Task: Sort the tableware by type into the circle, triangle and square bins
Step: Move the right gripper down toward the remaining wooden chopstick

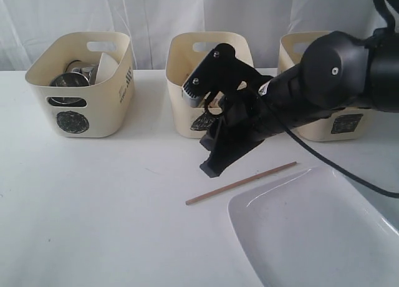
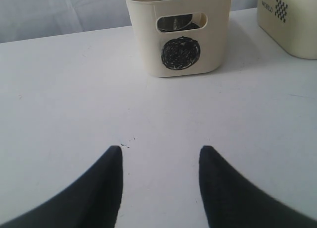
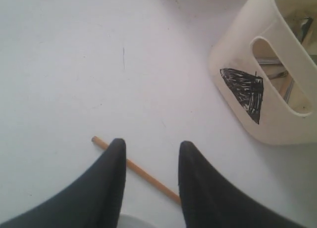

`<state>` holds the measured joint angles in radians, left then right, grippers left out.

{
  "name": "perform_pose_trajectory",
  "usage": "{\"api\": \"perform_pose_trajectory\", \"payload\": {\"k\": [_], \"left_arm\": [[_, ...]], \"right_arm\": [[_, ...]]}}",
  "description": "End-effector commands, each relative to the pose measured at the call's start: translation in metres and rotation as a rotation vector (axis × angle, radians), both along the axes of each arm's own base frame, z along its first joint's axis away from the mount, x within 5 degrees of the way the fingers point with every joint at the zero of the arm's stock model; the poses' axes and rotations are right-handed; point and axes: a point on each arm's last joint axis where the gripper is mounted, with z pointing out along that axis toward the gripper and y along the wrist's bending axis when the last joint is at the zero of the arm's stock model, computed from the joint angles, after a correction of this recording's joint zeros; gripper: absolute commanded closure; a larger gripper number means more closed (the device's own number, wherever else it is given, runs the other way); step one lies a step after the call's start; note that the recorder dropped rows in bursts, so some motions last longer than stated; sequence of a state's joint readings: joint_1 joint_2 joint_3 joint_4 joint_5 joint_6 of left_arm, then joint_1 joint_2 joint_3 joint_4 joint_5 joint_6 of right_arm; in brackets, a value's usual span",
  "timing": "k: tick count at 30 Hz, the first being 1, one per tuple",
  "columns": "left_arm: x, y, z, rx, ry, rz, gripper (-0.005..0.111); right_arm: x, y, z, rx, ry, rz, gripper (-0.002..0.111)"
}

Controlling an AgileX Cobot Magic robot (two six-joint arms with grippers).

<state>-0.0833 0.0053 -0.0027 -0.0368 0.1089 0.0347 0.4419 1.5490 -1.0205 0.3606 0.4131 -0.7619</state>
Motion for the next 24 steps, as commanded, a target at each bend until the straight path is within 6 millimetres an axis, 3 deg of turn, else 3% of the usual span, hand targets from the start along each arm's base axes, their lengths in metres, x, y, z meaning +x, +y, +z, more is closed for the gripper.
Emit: {"api": "perform_pose_trajectory", "payload": {"k": [1,12,24], "left_arm": [[0.000,0.000,0.000,-0.014,-0.007,0.004,0.054],[0.000,0.000,0.000,-0.014,-0.007,0.004,0.054],[0.000,0.000,0.000,-0.014,-0.007,0.004,0.054]], "right_arm": [[-0.001,-0.003,-0.004,-0.053,-0.040,0.023,0.074],[0.005,-0.010,-0.025,-0.415,-0.106,0.303,0.074],[0.030,0.007,-0.034,-0.470,-0.054,0.385,0.074]]}}
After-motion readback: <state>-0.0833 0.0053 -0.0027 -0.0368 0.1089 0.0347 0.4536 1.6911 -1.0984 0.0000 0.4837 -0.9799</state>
